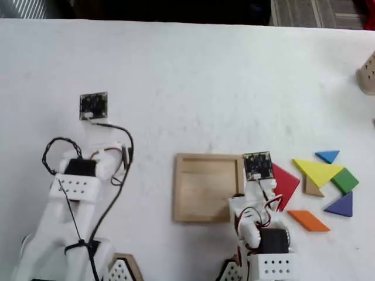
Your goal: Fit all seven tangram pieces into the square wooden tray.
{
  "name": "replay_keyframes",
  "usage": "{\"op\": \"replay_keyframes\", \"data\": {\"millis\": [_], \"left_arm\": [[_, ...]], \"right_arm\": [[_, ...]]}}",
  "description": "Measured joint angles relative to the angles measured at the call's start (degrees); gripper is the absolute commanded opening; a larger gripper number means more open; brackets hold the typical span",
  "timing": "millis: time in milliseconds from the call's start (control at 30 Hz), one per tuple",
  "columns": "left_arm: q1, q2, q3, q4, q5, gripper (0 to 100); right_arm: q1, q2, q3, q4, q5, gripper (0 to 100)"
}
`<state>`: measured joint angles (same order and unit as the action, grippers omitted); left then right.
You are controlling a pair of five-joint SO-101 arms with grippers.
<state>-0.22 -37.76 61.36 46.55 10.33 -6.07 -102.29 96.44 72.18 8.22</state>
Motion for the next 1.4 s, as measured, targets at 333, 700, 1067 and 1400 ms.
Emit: {"op": "replay_keyframes", "data": {"millis": [333, 700, 1067, 1400], "left_arm": [[0.53, 0.00, 0.00, -0.09, -3.87, 15], [0.53, 0.00, 0.00, -0.09, -3.87, 15], [0.44, 0.00, 0.00, -0.09, -3.87, 15], [-1.05, 0.00, 0.00, -0.09, -3.87, 16]], "right_arm": [[-2.20, 0.00, 0.00, -2.37, 0.00, 1.8], [3.78, -0.18, -3.96, -14.42, -0.09, 6.0], [3.87, 15.56, -15.56, -11.60, 7.30, 11.0], [2.90, 62.24, -36.66, -16.09, 1.14, 25.5]]}}
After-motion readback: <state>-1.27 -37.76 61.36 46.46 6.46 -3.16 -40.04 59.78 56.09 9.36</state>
